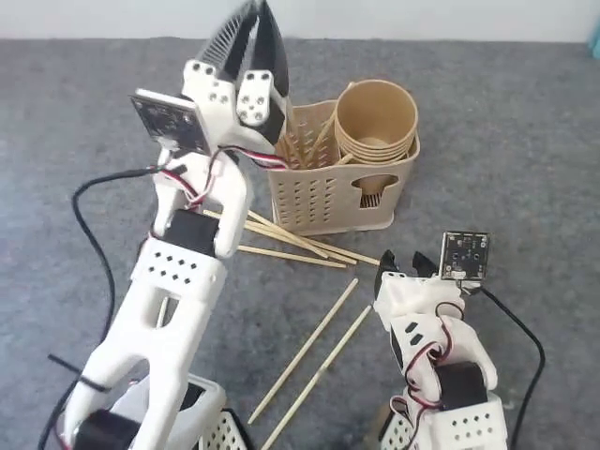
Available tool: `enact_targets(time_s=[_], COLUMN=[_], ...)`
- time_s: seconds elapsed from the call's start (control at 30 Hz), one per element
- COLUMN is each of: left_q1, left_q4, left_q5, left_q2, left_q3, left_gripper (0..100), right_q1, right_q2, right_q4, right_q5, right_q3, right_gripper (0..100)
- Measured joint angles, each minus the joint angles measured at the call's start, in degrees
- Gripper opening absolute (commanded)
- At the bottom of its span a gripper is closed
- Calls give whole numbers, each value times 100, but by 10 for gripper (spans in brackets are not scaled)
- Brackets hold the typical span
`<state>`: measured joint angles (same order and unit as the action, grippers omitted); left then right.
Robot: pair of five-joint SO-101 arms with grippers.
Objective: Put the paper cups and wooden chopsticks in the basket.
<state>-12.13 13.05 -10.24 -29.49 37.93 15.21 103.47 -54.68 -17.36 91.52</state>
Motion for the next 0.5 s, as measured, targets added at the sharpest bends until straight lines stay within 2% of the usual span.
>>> enact_targets(time_s=[0.13,0.2,0.33,0.5], left_q1=[0,9,26,158], left_q4=[9,-255,-1310,-2620], left_q5=[9,18,18,26], left_q2=[-35,-167,-879,-2180], left_q3=[334,440,457,457], left_gripper=[295,349,336,325], right_q1=[0,0,26,809], right_q2=[0,0,0,0], right_q4=[0,0,-114,-396], right_q5=[0,0,-62,-545], right_q3=[0,0,0,0], right_gripper=[166,166,166,166])
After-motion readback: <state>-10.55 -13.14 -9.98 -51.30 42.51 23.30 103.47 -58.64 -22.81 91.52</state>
